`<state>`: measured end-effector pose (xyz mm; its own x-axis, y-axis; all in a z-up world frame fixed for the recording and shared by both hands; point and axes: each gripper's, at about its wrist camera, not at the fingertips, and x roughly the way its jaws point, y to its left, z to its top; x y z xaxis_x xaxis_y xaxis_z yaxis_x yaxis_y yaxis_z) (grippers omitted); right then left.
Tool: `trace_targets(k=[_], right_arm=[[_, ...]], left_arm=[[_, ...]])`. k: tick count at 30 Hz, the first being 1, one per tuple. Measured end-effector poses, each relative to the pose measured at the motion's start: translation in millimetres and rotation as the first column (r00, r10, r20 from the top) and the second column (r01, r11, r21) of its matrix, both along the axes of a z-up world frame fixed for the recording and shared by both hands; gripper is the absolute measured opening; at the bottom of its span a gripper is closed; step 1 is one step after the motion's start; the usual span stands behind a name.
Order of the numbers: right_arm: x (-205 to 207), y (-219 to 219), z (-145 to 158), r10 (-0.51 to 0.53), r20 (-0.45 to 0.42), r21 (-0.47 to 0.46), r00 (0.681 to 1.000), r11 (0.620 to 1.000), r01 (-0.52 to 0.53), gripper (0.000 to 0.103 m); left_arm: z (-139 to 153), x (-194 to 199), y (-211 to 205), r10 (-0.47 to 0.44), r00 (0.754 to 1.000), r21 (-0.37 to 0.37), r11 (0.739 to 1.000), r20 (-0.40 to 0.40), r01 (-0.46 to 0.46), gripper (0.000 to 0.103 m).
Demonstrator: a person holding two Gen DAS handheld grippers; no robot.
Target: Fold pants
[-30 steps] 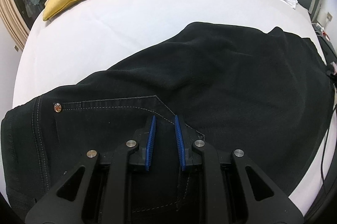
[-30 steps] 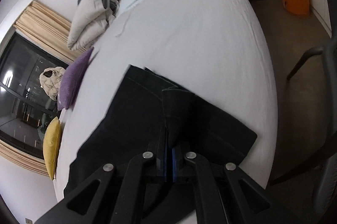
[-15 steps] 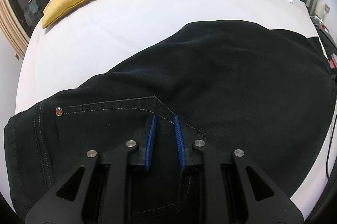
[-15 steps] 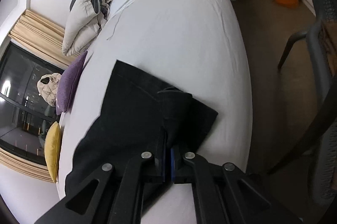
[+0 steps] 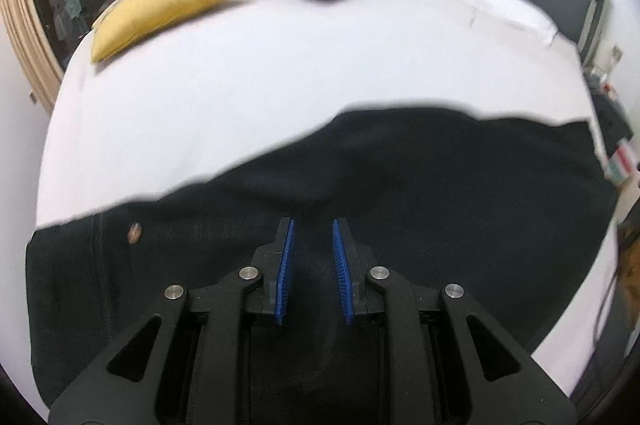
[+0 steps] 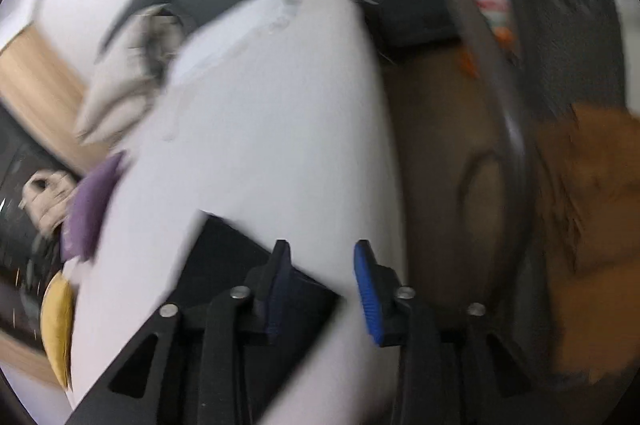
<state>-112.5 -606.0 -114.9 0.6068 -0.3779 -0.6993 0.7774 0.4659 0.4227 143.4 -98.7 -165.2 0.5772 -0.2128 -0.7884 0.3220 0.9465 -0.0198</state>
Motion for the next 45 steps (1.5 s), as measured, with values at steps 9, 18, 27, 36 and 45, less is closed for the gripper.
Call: trace_targets(k=[9,18,27,36,45], right_arm=[[176,103,-52,0.776,0.065,0.153,0.628,0.614,-0.775,0.042],[166,12,-47,0.407,-0.071,0.094,0.911,0.912,-0.400,0.017],[263,242,-63,0.912,0.143,0.201,0.384,0.353,-0.914,0.051],[296,198,-53,0.777,0.033,0.144,0.629,0.619,-0.772,0.036],[337,358,-97,0.989,0.056,0.245,0.138,0.121,-0.962,0.041]], left_arm=[[-48,22,-64,-0.107,0.989,-0.007,0.994,-0.101,0.106,0.019],[-32,12,-25,-0.015,0.999,-0.052,0.999,-0.038,0.013,0.019],[-40,43,-49,0.007,0.999,-0.067,0.998,-0.038,-0.009,0.019],[-24,22,3,0.098,0.994,-0.183,0.978,-0.042,-0.104,0.019],[-53,-40,27,0.102,0.993,-0.152,0.982,-0.058,-0.110,0.019]])
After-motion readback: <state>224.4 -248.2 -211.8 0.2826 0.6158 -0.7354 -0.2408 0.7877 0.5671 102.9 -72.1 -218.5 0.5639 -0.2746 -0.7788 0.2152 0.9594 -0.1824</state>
